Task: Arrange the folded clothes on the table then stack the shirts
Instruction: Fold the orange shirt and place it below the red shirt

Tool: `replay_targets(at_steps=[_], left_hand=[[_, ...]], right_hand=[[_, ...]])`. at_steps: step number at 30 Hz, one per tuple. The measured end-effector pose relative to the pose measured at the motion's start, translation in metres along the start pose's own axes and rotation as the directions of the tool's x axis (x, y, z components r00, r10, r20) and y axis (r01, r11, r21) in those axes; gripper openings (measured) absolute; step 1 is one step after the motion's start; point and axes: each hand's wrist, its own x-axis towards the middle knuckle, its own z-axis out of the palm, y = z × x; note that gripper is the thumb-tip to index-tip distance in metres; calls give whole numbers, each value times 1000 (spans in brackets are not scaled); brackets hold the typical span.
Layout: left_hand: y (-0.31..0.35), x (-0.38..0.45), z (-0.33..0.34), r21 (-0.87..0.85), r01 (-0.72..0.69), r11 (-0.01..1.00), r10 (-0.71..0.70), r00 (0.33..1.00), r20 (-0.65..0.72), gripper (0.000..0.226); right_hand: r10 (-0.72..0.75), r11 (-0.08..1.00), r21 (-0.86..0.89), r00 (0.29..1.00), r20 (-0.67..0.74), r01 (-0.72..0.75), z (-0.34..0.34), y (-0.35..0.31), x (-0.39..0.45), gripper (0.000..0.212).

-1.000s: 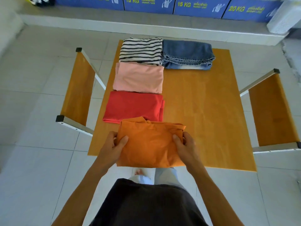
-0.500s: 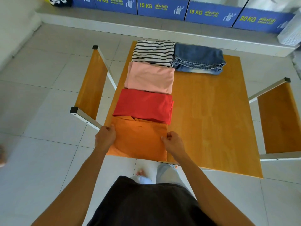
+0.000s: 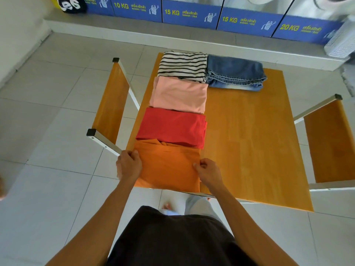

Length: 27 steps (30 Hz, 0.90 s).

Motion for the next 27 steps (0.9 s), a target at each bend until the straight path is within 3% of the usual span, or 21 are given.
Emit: replay_targets(at_steps=[5,9,19,23,27], left_hand=[[10,-19,0,-43,-148,988,141,981,-134,43],[3,-26,14,10,-300,954,300,954,-21,54],[-8,-15,15,9,-292,956,291,955,53,53],[5,-4,1,1,-282,959,281,957,67,47],[25,15,-12,13,-362,932,361,931,42,33]], right_hand=[[13,1000,16,1000,-27,-12,4,-3,-4,18],[29,999,21,999,-23,-28,4,-5,-3,17],[60,998,-11,996,66,-60,0,-9,-3,11],[46,998,30,999,2,-46,-7,-13,-1,13],[14,998,68,997,-70,-9,-23,-24,6,12]])
